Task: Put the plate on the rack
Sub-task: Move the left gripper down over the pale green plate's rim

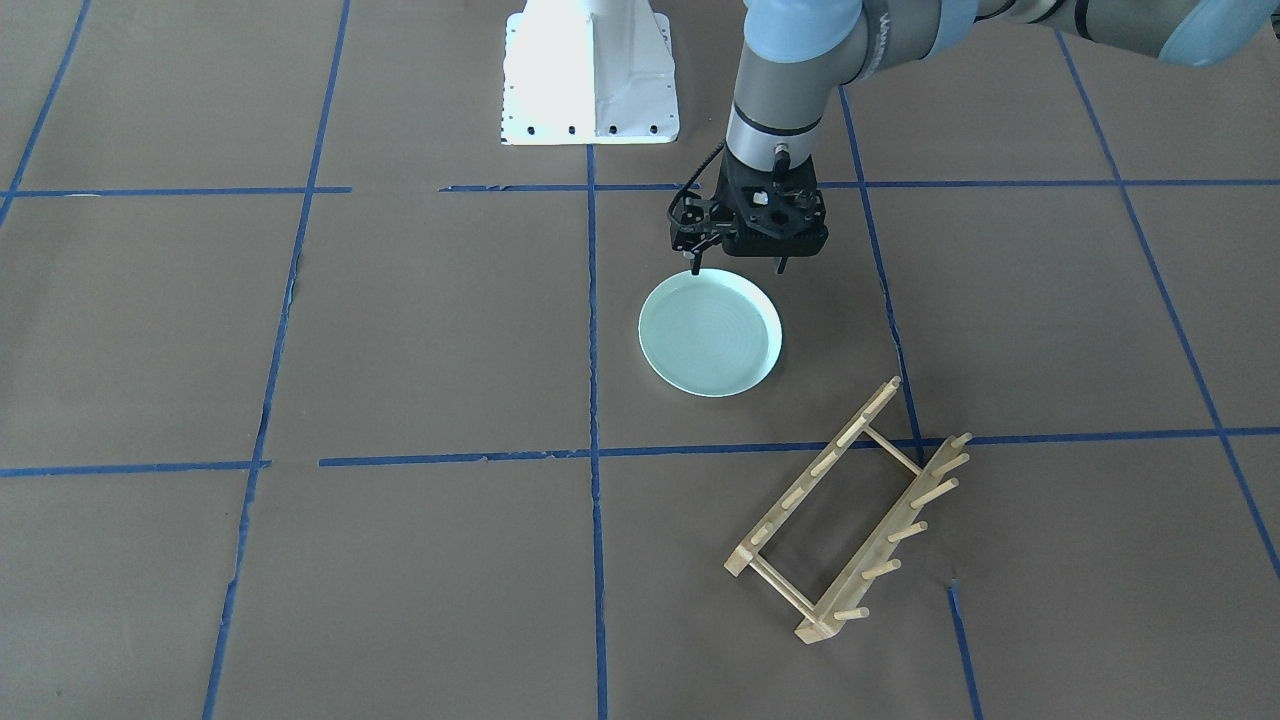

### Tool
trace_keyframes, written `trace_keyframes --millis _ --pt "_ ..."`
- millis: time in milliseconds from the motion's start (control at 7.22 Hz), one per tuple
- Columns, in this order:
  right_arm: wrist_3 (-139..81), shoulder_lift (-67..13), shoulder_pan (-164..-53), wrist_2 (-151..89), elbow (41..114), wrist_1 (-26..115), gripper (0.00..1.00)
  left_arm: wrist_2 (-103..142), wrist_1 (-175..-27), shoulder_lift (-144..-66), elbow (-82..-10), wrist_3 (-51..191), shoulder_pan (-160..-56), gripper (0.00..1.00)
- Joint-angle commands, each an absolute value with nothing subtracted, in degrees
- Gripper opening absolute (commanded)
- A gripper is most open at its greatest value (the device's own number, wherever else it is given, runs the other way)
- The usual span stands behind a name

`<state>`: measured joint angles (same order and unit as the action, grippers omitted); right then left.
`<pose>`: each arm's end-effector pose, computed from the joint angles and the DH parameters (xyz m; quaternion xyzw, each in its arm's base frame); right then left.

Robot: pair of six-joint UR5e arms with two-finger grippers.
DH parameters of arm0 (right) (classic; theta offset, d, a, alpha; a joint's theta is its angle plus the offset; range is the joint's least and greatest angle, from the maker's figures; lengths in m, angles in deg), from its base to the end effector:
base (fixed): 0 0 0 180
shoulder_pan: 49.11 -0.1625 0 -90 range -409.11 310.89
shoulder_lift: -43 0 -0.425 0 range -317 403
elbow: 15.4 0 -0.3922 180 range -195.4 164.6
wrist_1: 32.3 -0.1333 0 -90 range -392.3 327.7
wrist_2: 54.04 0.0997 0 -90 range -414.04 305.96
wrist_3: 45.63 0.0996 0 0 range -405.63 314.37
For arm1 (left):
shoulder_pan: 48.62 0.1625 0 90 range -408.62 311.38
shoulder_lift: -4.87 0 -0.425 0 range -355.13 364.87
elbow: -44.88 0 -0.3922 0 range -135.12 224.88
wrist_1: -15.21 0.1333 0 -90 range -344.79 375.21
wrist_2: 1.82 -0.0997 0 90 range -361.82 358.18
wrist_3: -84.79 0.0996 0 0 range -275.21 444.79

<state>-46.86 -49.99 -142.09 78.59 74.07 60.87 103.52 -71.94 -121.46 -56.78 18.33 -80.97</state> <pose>0.0897 -0.4557 0.6954 -0.0410 -0.3646 0.0354 0.9296 0.4942 -0.4396 0.2106 0.0694 0.3938 -0.0192 0.9164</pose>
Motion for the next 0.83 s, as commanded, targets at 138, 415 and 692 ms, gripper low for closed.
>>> trace_keyframes --millis 138,415,692 --pt "-46.86 -49.99 -142.09 78.59 74.07 60.87 1.00 103.03 -78.75 -125.10 -47.70 10.98 -77.45 1.00" --pt "-46.86 -49.99 -142.09 78.59 74.07 60.87 1.00 102.94 -80.32 -128.10 -42.33 10.96 -76.83 1.00" --pt "-46.86 -49.99 -142.09 78.59 74.07 60.87 1.00 102.16 -83.31 -128.20 -39.60 11.04 -76.83 1.00"
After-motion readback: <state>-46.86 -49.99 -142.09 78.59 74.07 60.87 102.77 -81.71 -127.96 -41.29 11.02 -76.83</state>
